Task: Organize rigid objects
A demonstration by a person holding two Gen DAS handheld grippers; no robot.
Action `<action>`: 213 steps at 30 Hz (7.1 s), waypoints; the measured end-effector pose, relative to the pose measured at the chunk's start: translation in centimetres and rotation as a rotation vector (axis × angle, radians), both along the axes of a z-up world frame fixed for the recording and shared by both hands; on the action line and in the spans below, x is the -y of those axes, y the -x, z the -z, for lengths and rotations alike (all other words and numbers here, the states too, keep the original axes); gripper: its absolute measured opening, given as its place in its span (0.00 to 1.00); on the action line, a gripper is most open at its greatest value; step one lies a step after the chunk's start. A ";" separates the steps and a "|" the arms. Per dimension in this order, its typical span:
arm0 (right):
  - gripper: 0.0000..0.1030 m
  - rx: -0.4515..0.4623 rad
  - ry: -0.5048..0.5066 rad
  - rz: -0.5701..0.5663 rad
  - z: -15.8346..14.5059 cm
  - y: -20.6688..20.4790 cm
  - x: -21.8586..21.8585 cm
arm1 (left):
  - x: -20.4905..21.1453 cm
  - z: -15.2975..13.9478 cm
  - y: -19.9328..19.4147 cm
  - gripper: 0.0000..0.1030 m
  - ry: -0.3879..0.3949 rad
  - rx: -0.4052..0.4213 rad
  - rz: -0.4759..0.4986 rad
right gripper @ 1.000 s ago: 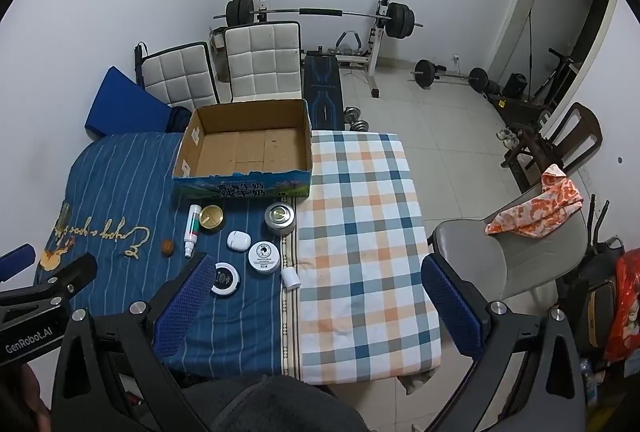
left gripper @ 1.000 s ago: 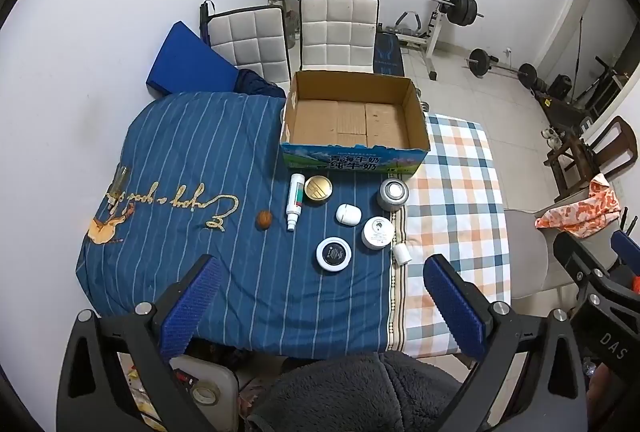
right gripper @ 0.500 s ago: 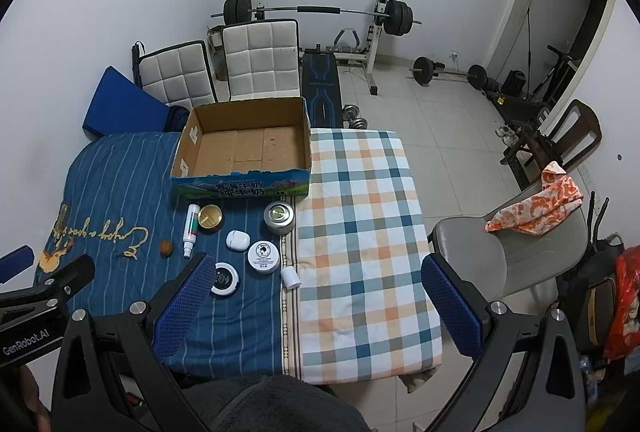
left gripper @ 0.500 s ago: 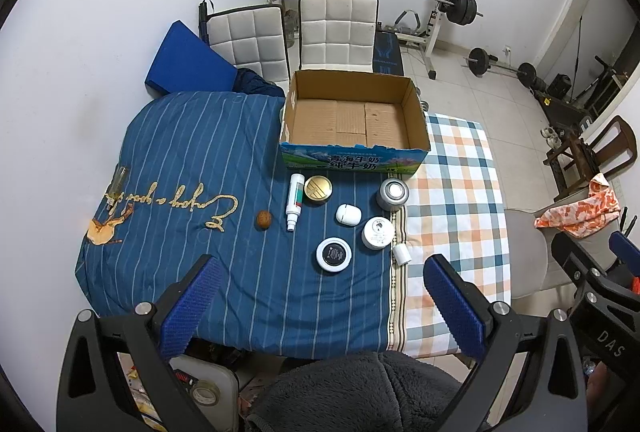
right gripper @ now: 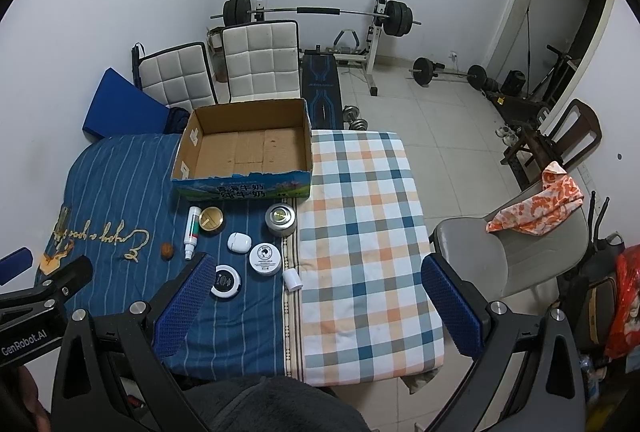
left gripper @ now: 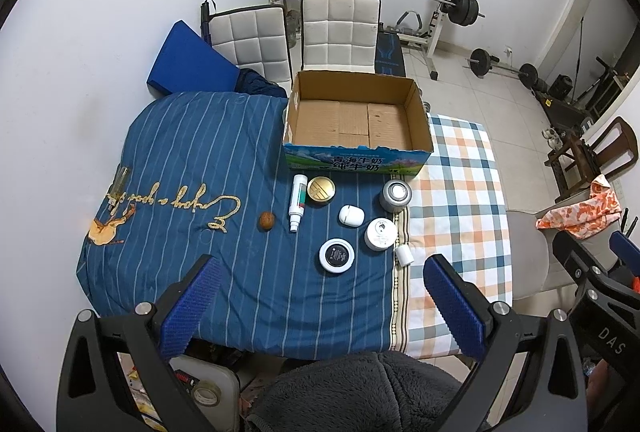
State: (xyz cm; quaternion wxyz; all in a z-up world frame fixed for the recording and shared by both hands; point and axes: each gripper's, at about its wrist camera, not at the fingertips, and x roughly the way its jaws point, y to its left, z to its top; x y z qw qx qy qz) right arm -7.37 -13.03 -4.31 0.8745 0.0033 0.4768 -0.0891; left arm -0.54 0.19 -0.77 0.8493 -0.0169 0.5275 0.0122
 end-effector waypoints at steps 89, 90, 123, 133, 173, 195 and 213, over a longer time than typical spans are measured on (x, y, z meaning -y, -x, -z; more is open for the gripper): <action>0.98 -0.712 -0.378 -0.080 42.6 -20.5 -2.0 | -2.6 43.5 -12.8 0.73 0.030 -0.619 -0.178; 0.97 -0.730 -0.384 -0.077 43.3 -20.7 -2.5 | -2.5 43.7 -12.8 0.73 0.025 -0.625 -0.170; 0.67 -0.598 -0.327 -0.089 33.7 -19.8 -2.1 | -3.6 26.0 -9.9 0.71 0.070 -0.330 0.030; 0.67 -0.372 -0.345 -0.145 22.0 -24.6 -0.5 | 0.3 18.0 -21.7 0.71 0.074 -0.113 0.086; 0.67 -0.544 -0.137 -0.168 38.1 -54.6 -0.9 | 0.8 39.2 -50.0 0.72 0.244 -0.618 0.057; 0.82 -0.656 -0.161 -0.148 40.8 -55.6 0.7 | 1.1 34.3 -47.1 0.95 0.150 -0.576 0.028; 1.00 -0.365 -0.123 -0.072 29.7 -45.3 -0.7 | -2.6 23.6 -32.1 1.00 0.050 -0.225 0.011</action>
